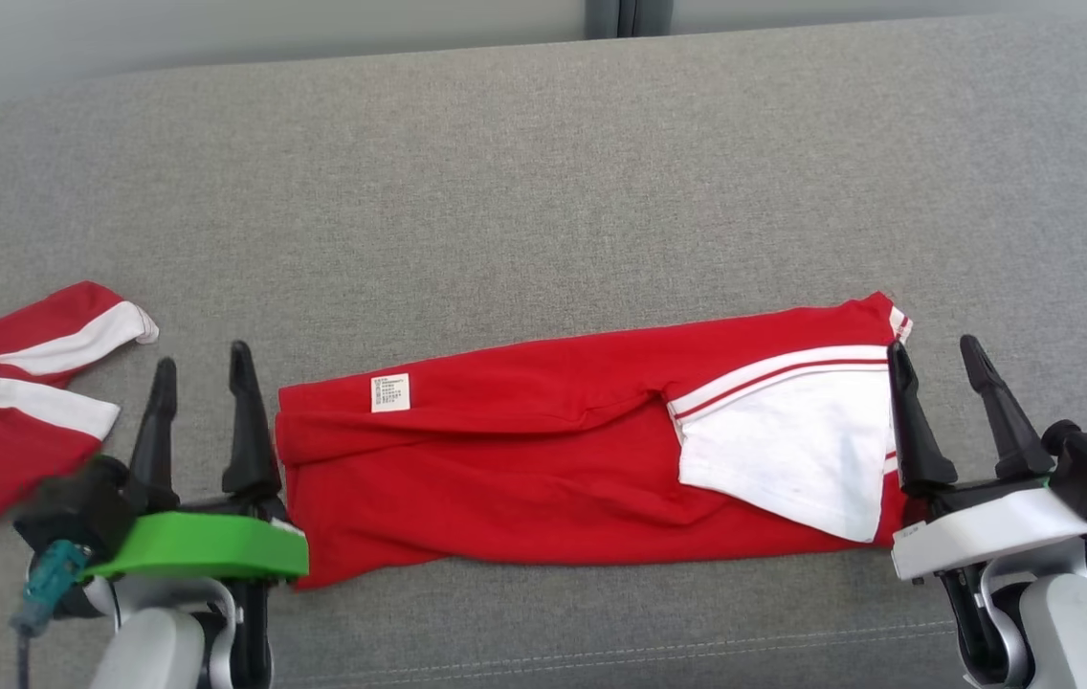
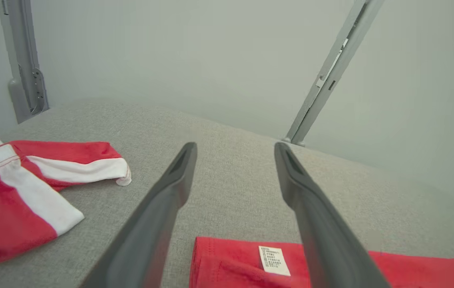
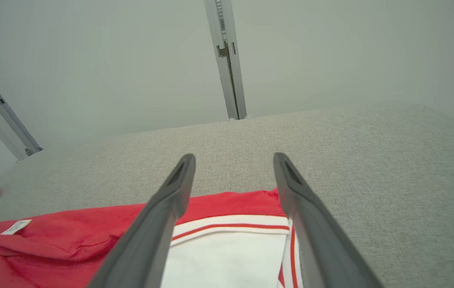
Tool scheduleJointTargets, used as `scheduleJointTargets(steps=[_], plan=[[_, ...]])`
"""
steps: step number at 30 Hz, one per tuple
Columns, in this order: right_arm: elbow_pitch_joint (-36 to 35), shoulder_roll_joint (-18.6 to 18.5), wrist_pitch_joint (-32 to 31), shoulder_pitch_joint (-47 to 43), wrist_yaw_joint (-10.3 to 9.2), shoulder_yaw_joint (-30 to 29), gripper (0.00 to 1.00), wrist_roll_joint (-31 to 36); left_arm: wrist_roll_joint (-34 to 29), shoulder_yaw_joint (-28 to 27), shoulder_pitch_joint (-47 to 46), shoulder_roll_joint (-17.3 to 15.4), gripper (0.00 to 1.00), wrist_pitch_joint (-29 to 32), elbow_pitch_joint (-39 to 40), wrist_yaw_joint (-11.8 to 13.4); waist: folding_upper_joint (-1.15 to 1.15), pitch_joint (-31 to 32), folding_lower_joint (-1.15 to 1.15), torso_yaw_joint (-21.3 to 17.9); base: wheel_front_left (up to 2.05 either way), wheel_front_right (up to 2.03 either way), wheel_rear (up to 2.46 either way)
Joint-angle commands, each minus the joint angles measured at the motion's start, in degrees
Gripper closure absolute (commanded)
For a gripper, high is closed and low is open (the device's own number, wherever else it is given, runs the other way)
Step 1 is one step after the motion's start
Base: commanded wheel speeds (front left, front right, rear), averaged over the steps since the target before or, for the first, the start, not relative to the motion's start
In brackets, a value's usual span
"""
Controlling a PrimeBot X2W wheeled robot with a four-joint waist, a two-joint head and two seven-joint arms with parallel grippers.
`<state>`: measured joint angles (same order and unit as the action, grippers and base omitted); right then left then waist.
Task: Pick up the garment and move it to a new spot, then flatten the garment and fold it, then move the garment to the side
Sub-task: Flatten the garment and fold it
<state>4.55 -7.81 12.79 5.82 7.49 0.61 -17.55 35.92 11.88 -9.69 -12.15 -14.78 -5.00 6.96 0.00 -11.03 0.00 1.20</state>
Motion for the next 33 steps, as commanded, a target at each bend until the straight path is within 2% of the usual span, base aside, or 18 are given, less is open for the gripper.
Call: scheduleJointTargets(steps=[1, 9, 17, 23, 33], plan=[[0.34, -0.03, 0.57, -0.81, 0.00, 0.14, 0.00, 0.35, -2.03, 0.32, 1.05, 0.14, 0.00, -0.40, -0.52, -0.51, 0.00, 0.79, 0.00, -0.06, 0.00, 0.00, 0.00], [2.56, -1.30, 0.56, -1.53, 0.00, 1.25, 0.00, 1.65, -8.67, 4.72, 3.03, 0.07, 0.00, -0.41, -5.17, -0.43, 0.00, 1.64, 0.00, 0.86, 0.00, 0.00, 0.00], [4.47, -2.53, 0.09, -0.80, -0.01, 0.40, 0.00, 1.20, -9.06, 5.74, 0.64, 0.77, 0.00, -0.41, -6.58, -1.13, 0.00, 1.17, 0.00, 2.85, 0.00, 0.00, 0.00], [8.69, -3.06, -0.90, -0.74, -0.01, -1.82, 0.00, 0.65, -8.96, 5.97, -0.74, 1.33, 0.00, -0.41, -7.09, -1.72, 0.00, 0.17, 0.00, 4.03, 0.00, 0.00, 0.00], [26.10, -4.57, 0.16, 4.64, -0.01, -1.22, 0.00, -1.69, -8.59, 5.73, -2.42, 2.79, 0.00, -0.43, -8.58, -2.73, 0.00, -1.85, 0.00, 6.22, 0.00, 0.00, 0.00]])
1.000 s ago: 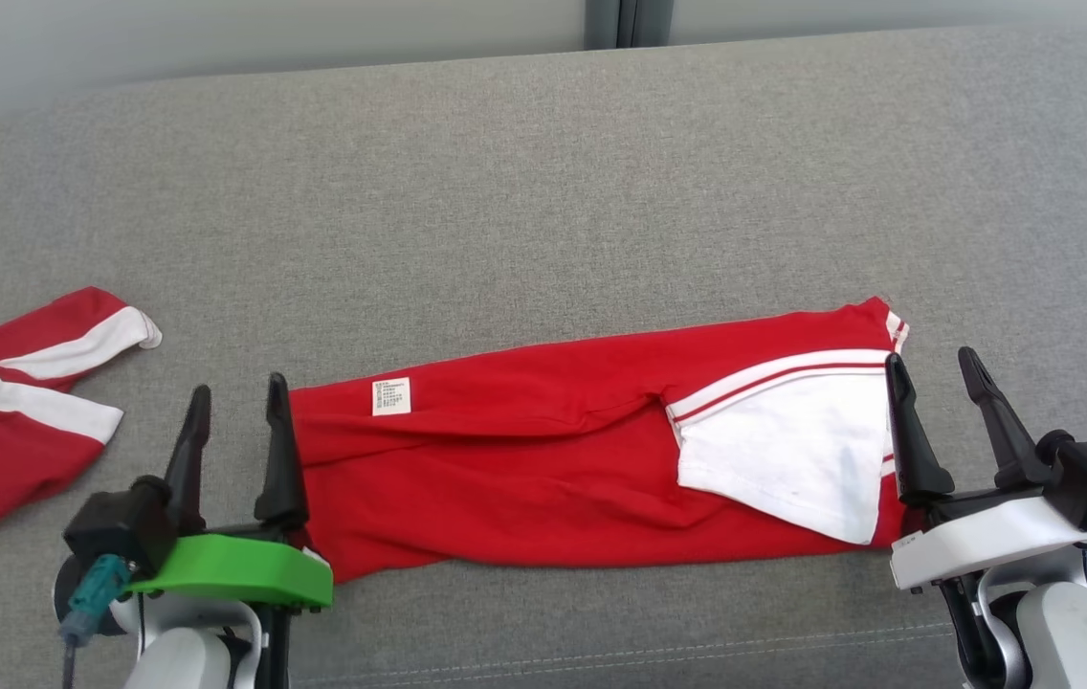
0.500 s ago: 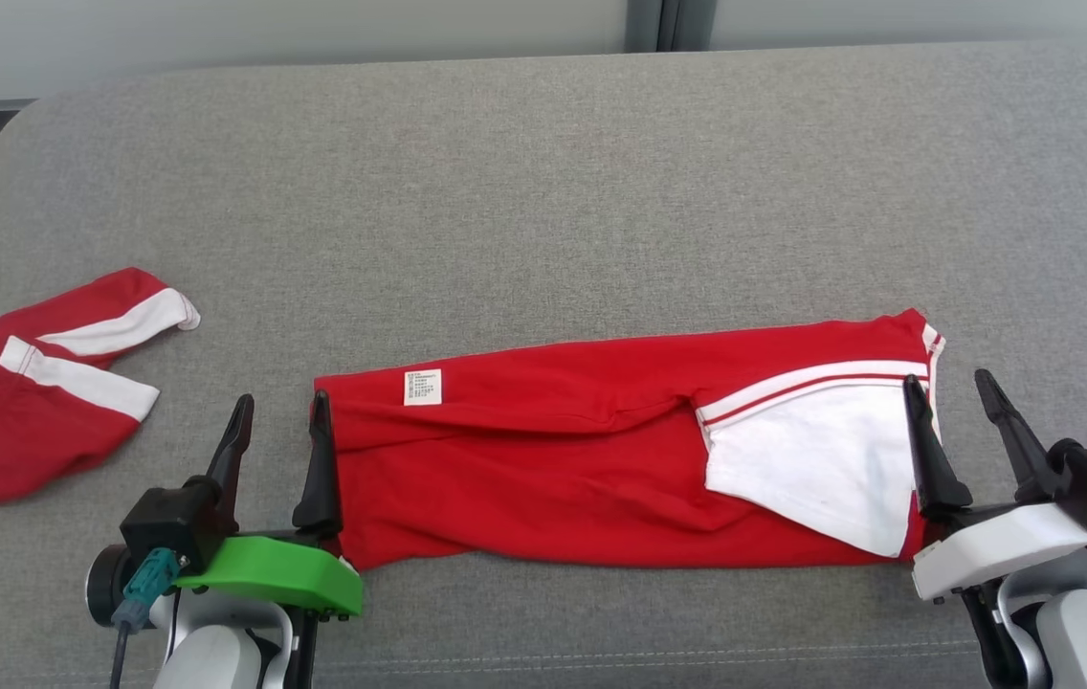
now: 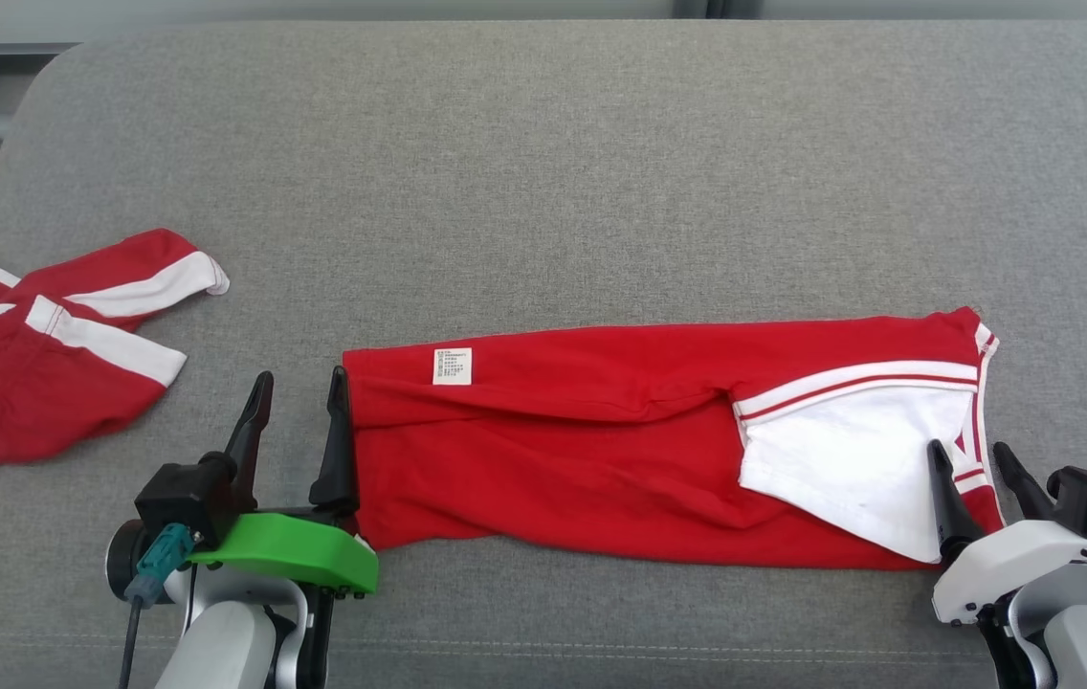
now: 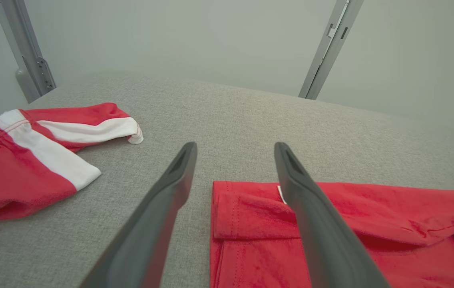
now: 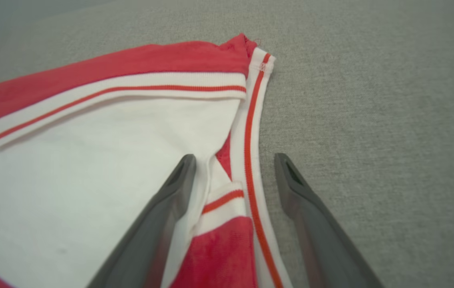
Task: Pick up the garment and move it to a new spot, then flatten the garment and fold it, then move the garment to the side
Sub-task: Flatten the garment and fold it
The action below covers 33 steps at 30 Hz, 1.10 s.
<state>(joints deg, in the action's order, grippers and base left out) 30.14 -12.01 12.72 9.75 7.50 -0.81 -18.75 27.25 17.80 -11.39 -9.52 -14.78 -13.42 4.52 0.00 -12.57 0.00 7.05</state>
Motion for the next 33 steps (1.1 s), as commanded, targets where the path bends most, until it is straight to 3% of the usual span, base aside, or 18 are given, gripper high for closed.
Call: scheduleJointTargets(steps=[1, 5, 6, 8, 14, 26, 33], plan=[[1.81, -0.53, 0.50, 1.21, -0.02, 0.58, 0.00, -0.72, -0.05, -0.26, -0.92, 0.19, 0.00, -0.42, -0.34, -0.48, 0.00, -0.41, 0.00, 0.55, 0.00, 0.00, 0.00], [6.21, -0.48, 0.57, 2.70, -0.02, 2.48, 0.00, -2.44, -0.30, -0.69, -1.45, 0.62, 0.00, -0.43, -0.68, -0.98, 0.00, -0.82, 0.00, 0.92, 0.00, 0.00, 0.00], [6.99, -0.54, 0.52, 3.01, -0.02, 3.18, 0.41, -2.87, -0.42, -0.82, -1.47, 0.69, 0.00, -0.42, -0.70, -1.08, 0.00, -0.92, 0.00, 0.94, 0.00, 0.00, 0.00], [8.28, -0.68, 0.58, 3.45, -0.01, 4.38, 1.00, -4.11, -0.75, -1.02, -1.43, 0.76, 0.00, -0.43, -0.73, -1.08, 0.00, -1.15, 0.00, 0.89, 0.00, 0.00, 0.00], [9.04, -3.25, 1.90, 4.31, -0.15, 3.50, 1.00, -7.75, -1.30, -1.53, -1.04, 0.94, 0.00, -0.43, -0.46, -0.90, 0.00, -1.48, 0.00, 0.06, 0.00, 0.00, 0.00], [6.04, -7.60, 2.59, 3.39, -0.07, -9.09, 1.00, -7.14, -1.60, -1.54, -1.34, 0.54, 0.00, -0.42, -0.07, -0.45, 0.00, -1.95, 0.00, -2.24, 0.00, 0.00, 0.00], [-3.89, -5.23, 2.60, 2.83, -0.05, -5.40, 1.00, -5.65, -1.29, -1.70, -1.51, 0.17, 0.00, -0.43, -0.02, -0.35, 0.00, -1.81, 0.00, -3.66, 0.00, 0.00, 0.00]])
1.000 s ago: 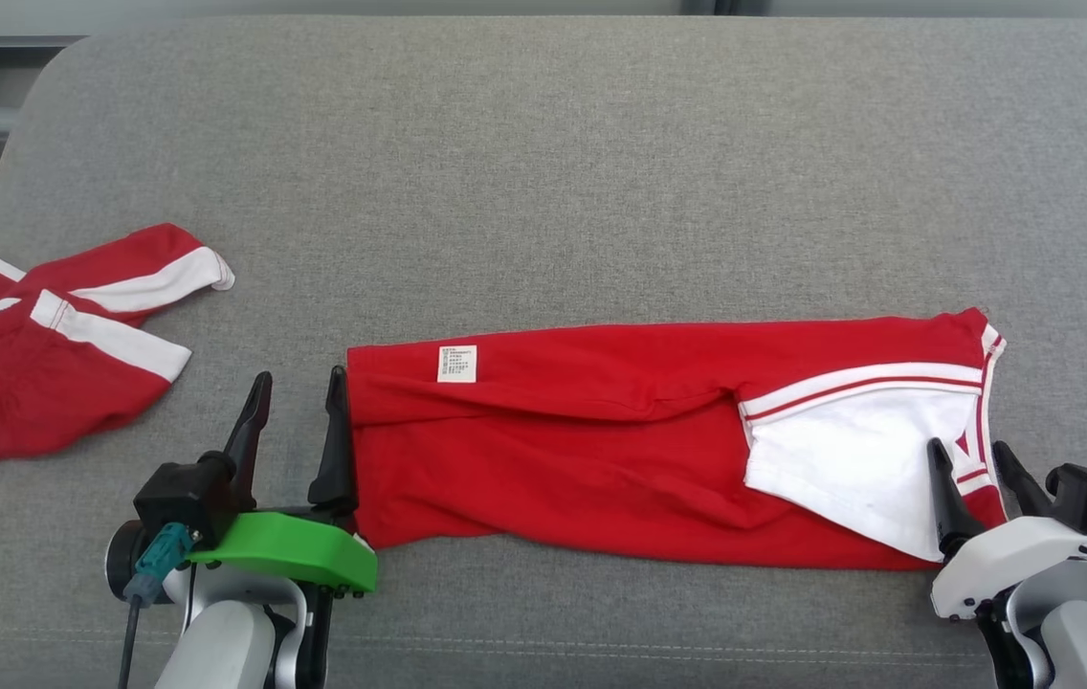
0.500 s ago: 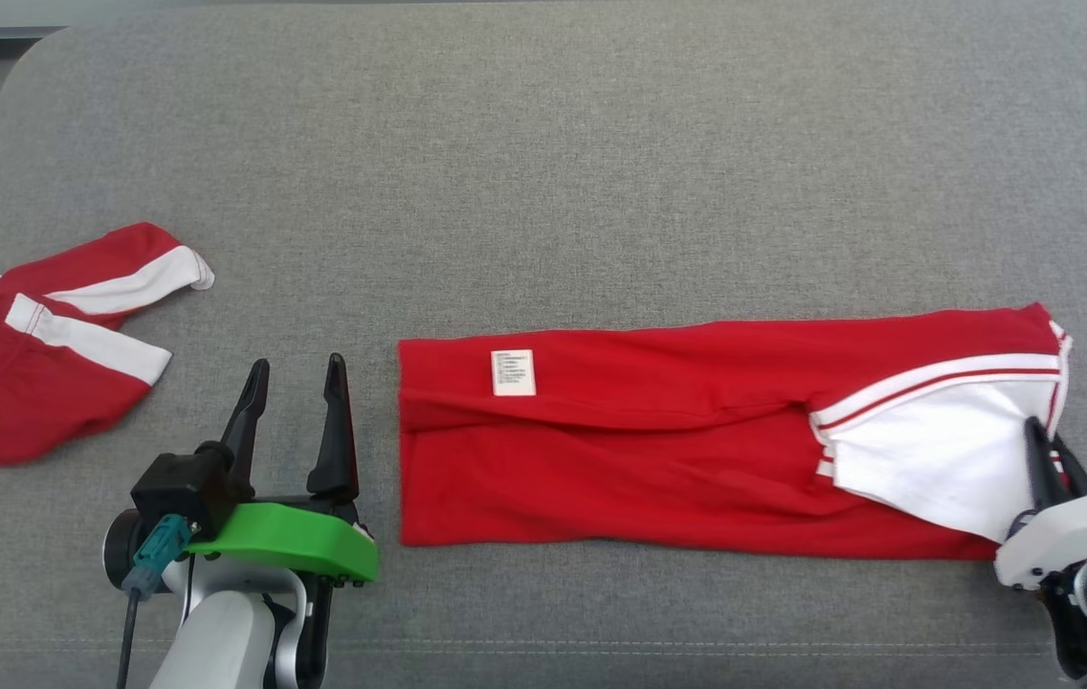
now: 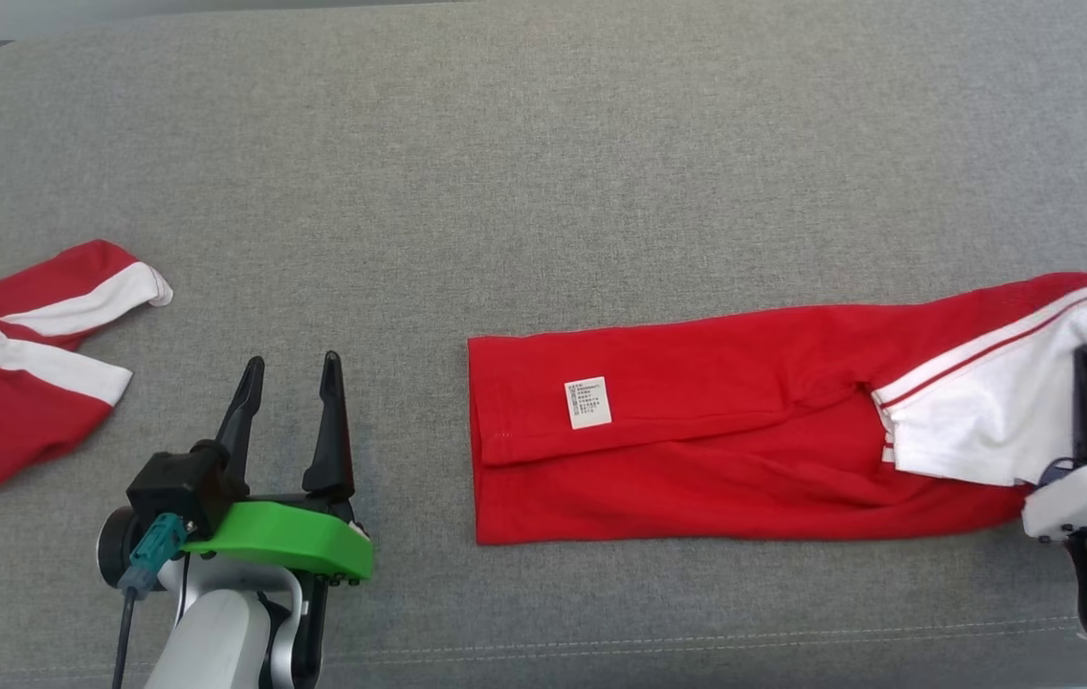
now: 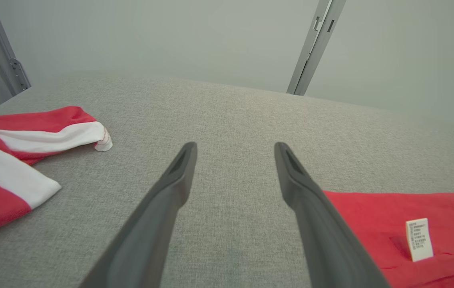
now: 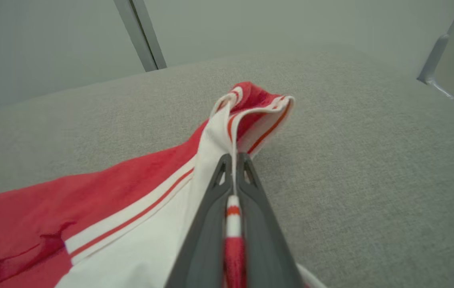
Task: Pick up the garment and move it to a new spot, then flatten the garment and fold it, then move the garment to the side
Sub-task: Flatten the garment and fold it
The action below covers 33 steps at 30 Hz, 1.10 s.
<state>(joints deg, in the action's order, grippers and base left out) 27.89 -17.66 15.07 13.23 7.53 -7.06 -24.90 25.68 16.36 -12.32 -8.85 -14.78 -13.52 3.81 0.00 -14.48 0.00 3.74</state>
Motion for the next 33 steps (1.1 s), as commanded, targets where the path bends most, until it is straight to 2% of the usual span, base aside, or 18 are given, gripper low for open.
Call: scheduleJointTargets(steps=[1, 4, 11, 16, 18, 22, 33], plan=[[-1.64, 0.42, 0.25, -0.66, -0.08, 0.85, 1.00, 0.50, 0.28, -0.26, -0.58, -0.50, 0.00, -0.43, 0.08, 0.36, 0.00, 0.10, 0.00, -0.35, 0.00, 0.00, 0.00], [-8.84, 2.16, -0.61, -1.65, -0.07, 4.62, 1.00, 0.72, 0.42, -0.22, -0.44, -0.59, 0.00, -0.43, 0.12, 0.39, 0.00, 0.37, 0.00, -0.85, 0.00, 0.00, 0.00], [-27.27, 6.54, -8.43, -3.88, -0.06, 15.07, 1.00, 0.25, 0.52, 0.32, -0.88, -0.40, 0.00, -0.42, 0.13, 0.04, 0.00, 0.61, 0.00, -0.84, 0.00, 0.00, 0.00], [-32.56, 8.63, -12.50, -2.68, -0.05, 23.86, 1.00, -0.95, 0.60, 0.88, -1.58, 0.25, 0.00, -0.43, -0.21, -0.39, 0.00, 0.56, 0.00, 0.37, 0.00, 0.00, 0.00], [-30.94, 9.34, -13.29, -1.44, -0.04, 28.51, 1.00, -1.26, 0.65, 1.19, -1.85, 0.63, 0.00, -0.43, -0.49, -0.65, 0.00, 0.52, 0.00, 1.41, 0.00, 0.00, 0.00], [-25.92, 10.59, -12.06, 0.69, -0.04, 32.90, 1.00, -2.51, 0.66, 1.26, -2.42, 1.03, 0.00, -0.43, -0.93, -1.01, 0.00, 0.42, 0.00, 2.77, 0.00, 0.00, 0.00], [-10.46, 12.22, -6.70, 6.75, -0.04, 38.39, 1.00, -6.27, -0.35, 1.95, -3.38, 2.28, 0.00, -0.44, -2.15, -2.30, 0.00, -0.20, 0.00, 5.91, 0.00, 0.00, 0.00]])
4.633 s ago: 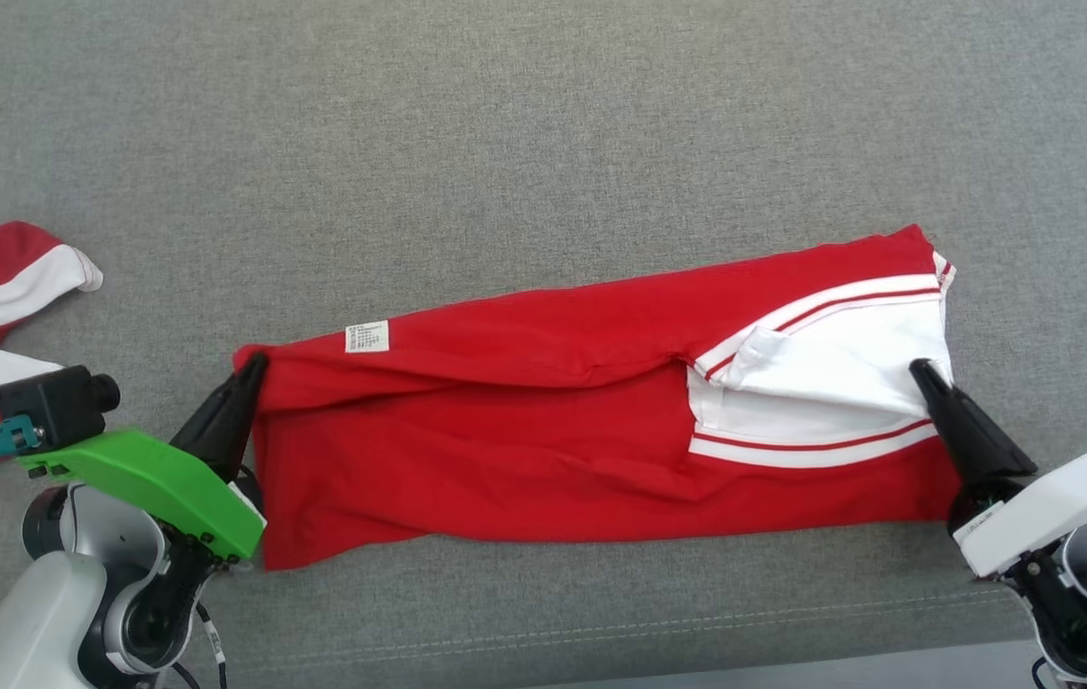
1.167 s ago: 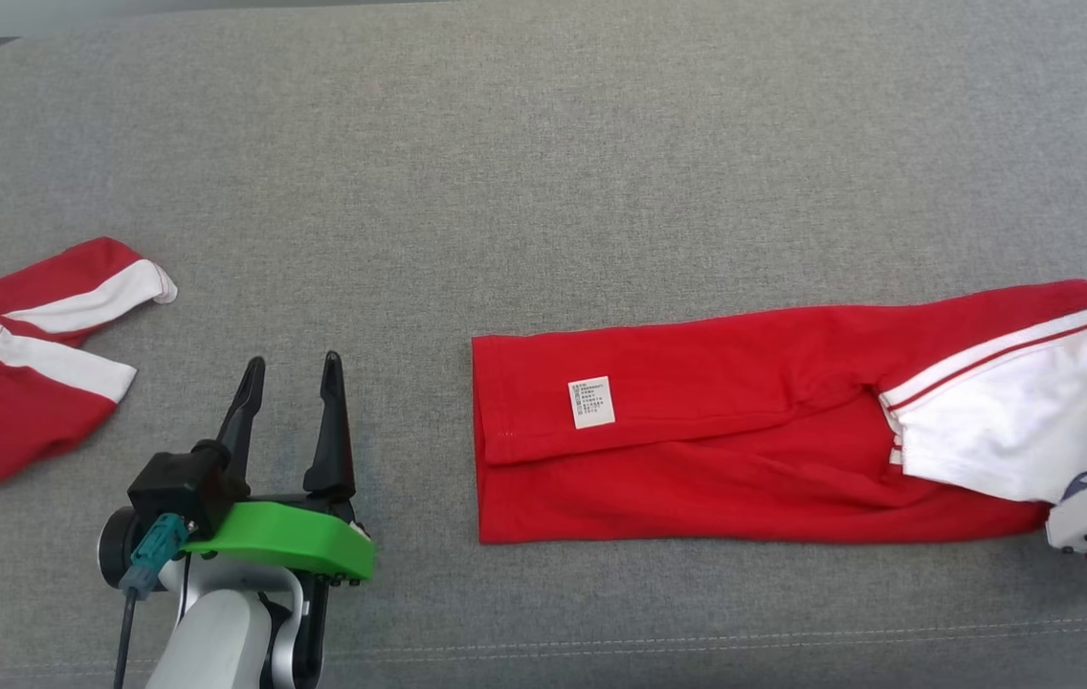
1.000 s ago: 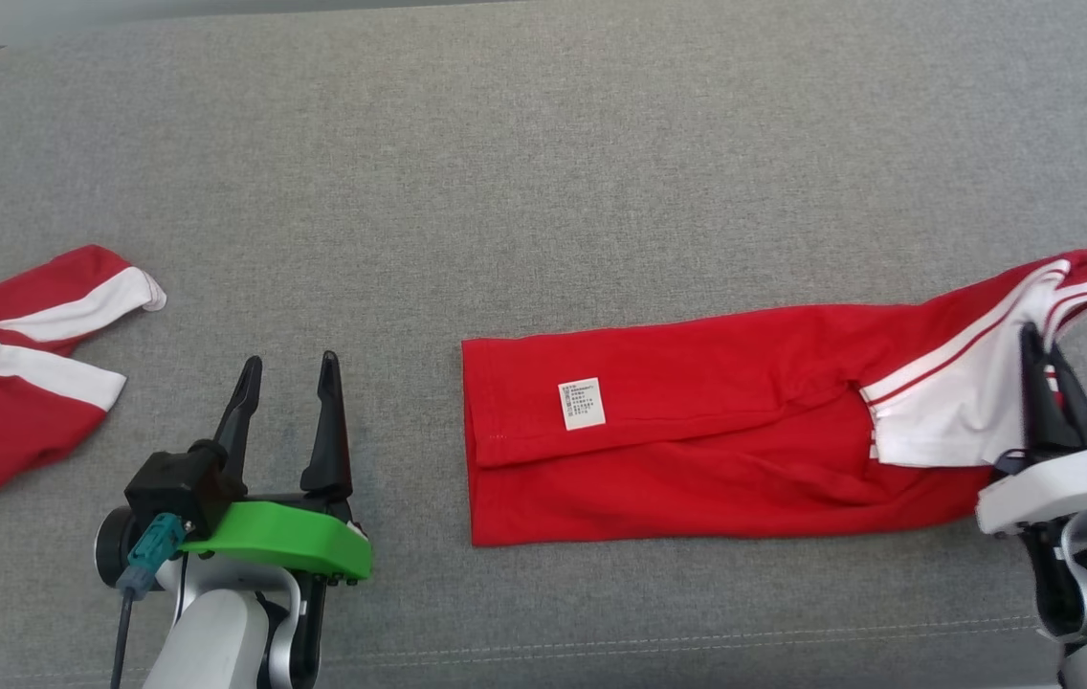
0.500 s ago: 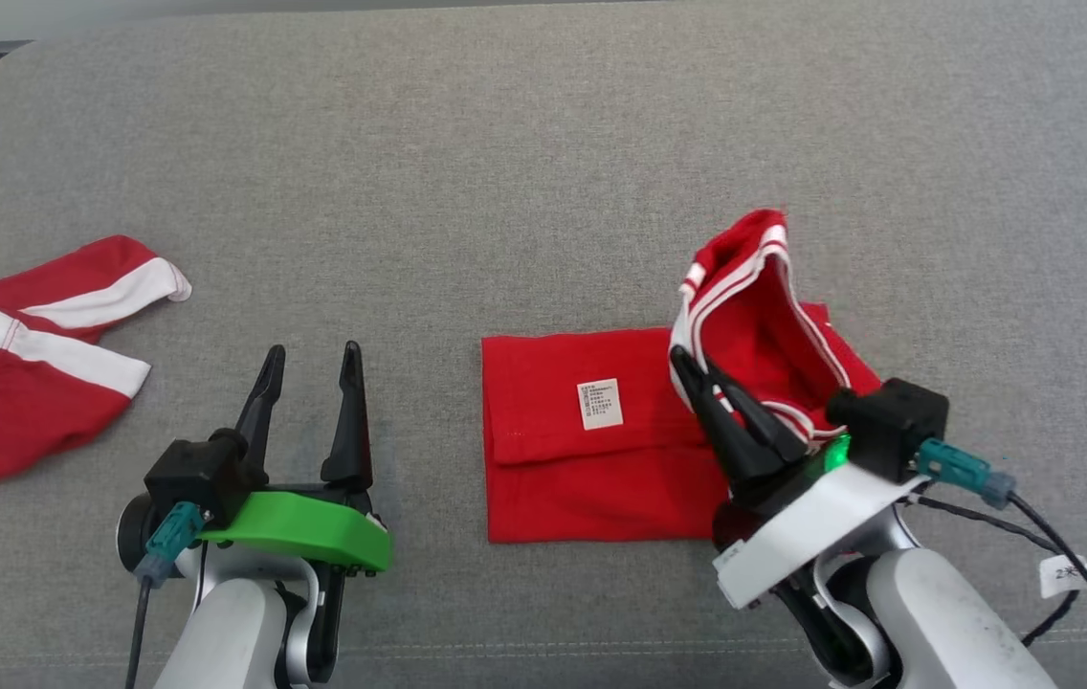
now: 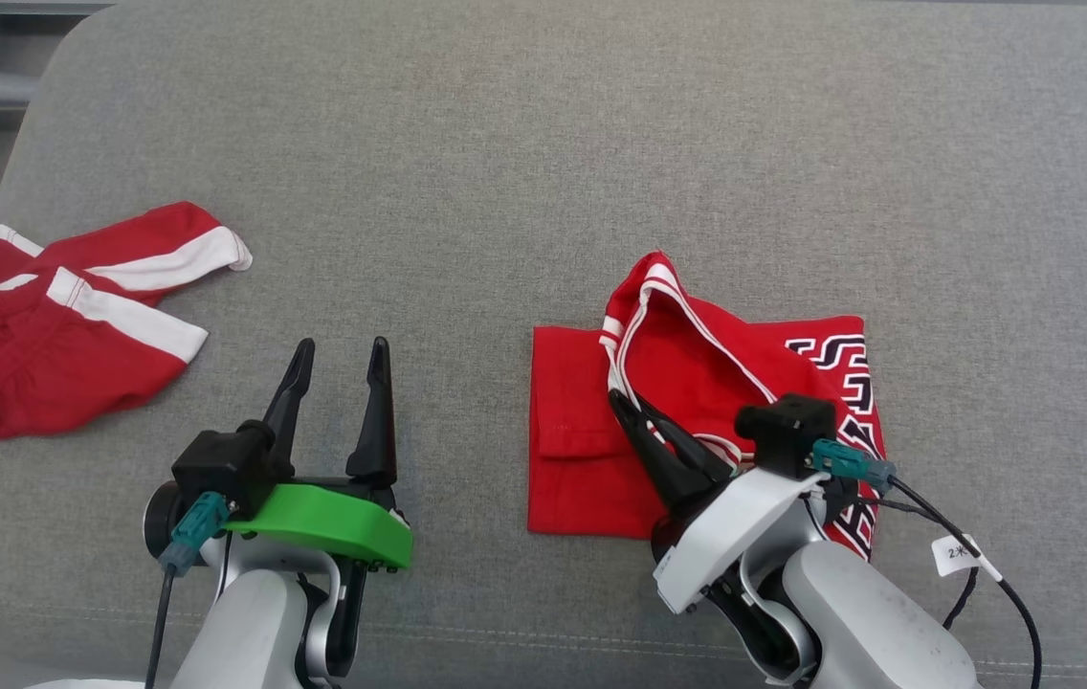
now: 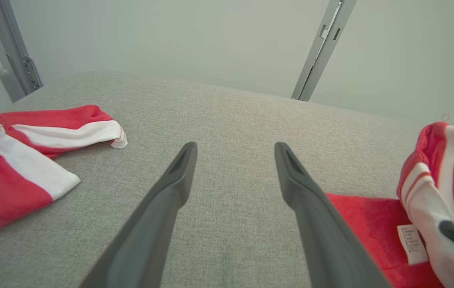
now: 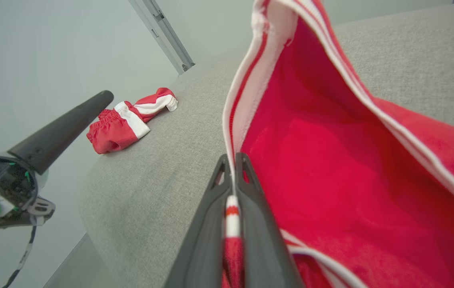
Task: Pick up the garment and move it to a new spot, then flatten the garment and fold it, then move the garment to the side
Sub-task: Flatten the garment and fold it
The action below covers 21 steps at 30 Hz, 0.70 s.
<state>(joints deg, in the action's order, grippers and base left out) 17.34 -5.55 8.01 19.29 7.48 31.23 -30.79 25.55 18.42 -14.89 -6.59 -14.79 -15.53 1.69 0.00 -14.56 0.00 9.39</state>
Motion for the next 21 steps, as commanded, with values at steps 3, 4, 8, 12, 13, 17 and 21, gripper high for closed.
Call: scheduleJointTargets(steps=[3, 4, 8, 12, 13, 17, 21], plan=[[3.27, 0.50, 1.34, 2.08, 0.02, 1.33, 0.76, -1.58, -0.56, -0.11, -0.83, 0.24, 0.00, -0.42, -0.35, -0.43, 0.00, -0.21, 0.00, 0.50, 0.00, 0.00, 0.00], [4.07, 0.72, 1.63, 2.55, 0.02, 1.92, 0.20, -2.20, -0.69, -0.09, -0.84, 0.33, 0.00, -0.42, -0.43, -0.50, 0.00, -0.23, 0.00, 0.54, 0.00, 0.00, 0.00], [5.66, 1.46, 2.71, 3.99, 0.02, 5.20, 0.00, -4.17, -0.97, -0.11, -0.74, 0.56, 0.00, -0.42, -0.74, -0.70, 0.00, -0.08, 0.00, 0.55, 0.00, 0.00, 0.00], [4.81, 1.83, 3.09, 4.64, 0.02, 8.25, 0.00, -6.12, -1.19, -0.30, -0.55, 0.69, 0.00, -0.42, -0.88, -0.92, 0.00, 0.07, 0.00, 0.35, 0.00, 0.00, 0.00], [4.30, 1.86, 3.43, 5.01, 0.02, 8.95, 0.00, -6.30, -1.22, -0.34, -0.47, 0.70, 0.00, -0.42, -0.97, -0.96, 0.00, 0.14, 0.00, 0.29, 0.00, 0.00, 0.00], [-1.22, 0.69, 5.58, 5.16, 0.01, 10.38, 0.00, -7.35, -1.43, -0.81, 0.20, 0.59, 0.00, -0.42, -1.14, -1.00, 0.00, 0.62, 0.00, -0.44, 0.00, 0.00, 0.00], [-7.59, -0.85, 6.82, 3.43, 0.01, 6.14, 0.00, -6.55, -1.59, -1.15, 0.97, 0.24, 0.00, -0.42, -0.91, -0.37, 0.00, 1.06, 0.00, -1.47, 0.00, 0.00, 0.00]])
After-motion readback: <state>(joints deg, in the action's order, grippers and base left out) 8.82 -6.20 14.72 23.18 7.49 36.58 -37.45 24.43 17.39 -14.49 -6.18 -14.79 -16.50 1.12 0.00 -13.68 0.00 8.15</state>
